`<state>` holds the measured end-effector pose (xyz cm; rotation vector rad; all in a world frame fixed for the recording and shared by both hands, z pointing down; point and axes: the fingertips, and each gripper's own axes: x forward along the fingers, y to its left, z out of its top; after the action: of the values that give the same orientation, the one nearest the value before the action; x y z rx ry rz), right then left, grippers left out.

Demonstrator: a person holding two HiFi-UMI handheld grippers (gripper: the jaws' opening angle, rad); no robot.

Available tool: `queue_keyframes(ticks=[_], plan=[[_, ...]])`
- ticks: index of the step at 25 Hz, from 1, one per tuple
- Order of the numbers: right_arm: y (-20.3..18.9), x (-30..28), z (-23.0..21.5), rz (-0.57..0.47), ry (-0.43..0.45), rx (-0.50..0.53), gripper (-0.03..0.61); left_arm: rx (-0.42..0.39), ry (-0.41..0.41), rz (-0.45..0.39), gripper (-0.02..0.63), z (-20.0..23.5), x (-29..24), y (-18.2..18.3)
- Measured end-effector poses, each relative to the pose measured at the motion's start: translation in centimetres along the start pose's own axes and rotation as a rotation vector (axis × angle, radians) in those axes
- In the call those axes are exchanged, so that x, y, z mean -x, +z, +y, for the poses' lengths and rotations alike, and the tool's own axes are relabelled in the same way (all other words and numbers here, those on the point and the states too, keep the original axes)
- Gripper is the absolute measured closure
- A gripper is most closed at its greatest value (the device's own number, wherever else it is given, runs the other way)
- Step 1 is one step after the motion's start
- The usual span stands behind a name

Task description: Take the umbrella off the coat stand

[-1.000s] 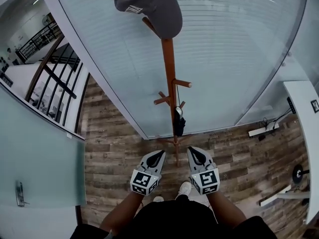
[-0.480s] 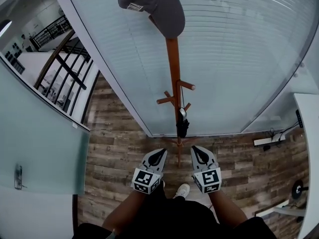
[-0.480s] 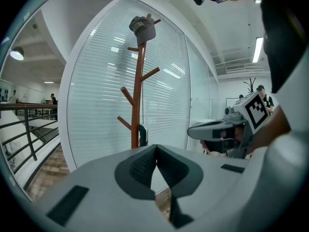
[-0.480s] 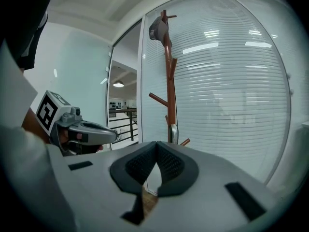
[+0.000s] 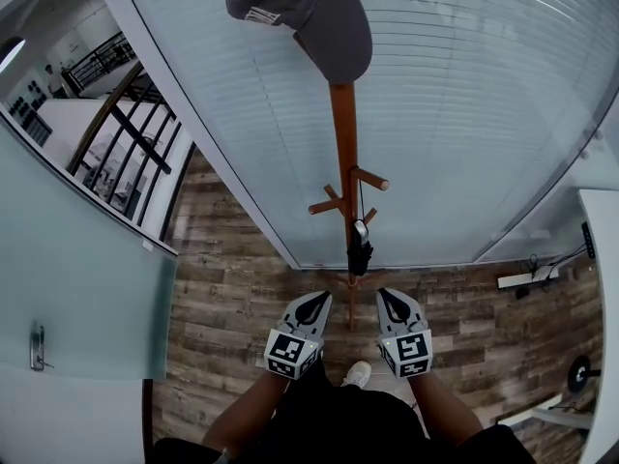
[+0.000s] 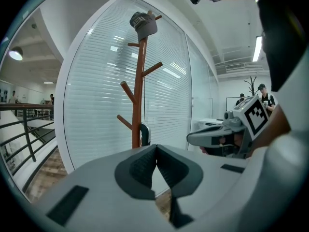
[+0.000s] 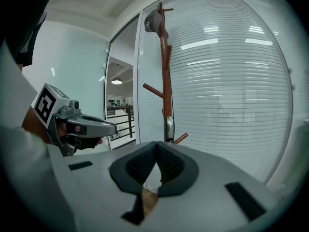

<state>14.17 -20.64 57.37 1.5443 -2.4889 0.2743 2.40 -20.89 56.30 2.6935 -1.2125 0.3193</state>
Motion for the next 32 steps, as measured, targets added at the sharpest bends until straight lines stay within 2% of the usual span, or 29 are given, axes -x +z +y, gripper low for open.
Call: queue_keyframes(ticks=[9, 12, 23, 28, 32], plan=[[-2.7, -3.8, -0.4, 0.083, 0.027, 0.019, 0.567, 0.010, 0.026, 0.011, 0.600, 1.5, -0.9, -0.4], [-4.0, -5.2, -0.5, 0.110, 0.053, 0.000, 0.465, 0.012, 0.032, 0.017, 0.600, 2.1, -0.8, -0.7], [-9.4, -11.7, -2.5, 0.218, 0.045, -0.059, 0.265, 0.036, 0.071, 0.045, 0.600, 4.7, -0.9, -2.2], [-10.9, -14.3, -3.5, 0.263, 0.039, -0.066, 0.229, 0.038, 0.080, 0.056, 0.600, 5.5, -0.6, -2.2], [-11.6, -16.3, -3.7, 0.288, 0.046, -0.065, 0.201, 0.059, 0.122, 0.043, 0.600, 6.9, -0.4, -2.0]])
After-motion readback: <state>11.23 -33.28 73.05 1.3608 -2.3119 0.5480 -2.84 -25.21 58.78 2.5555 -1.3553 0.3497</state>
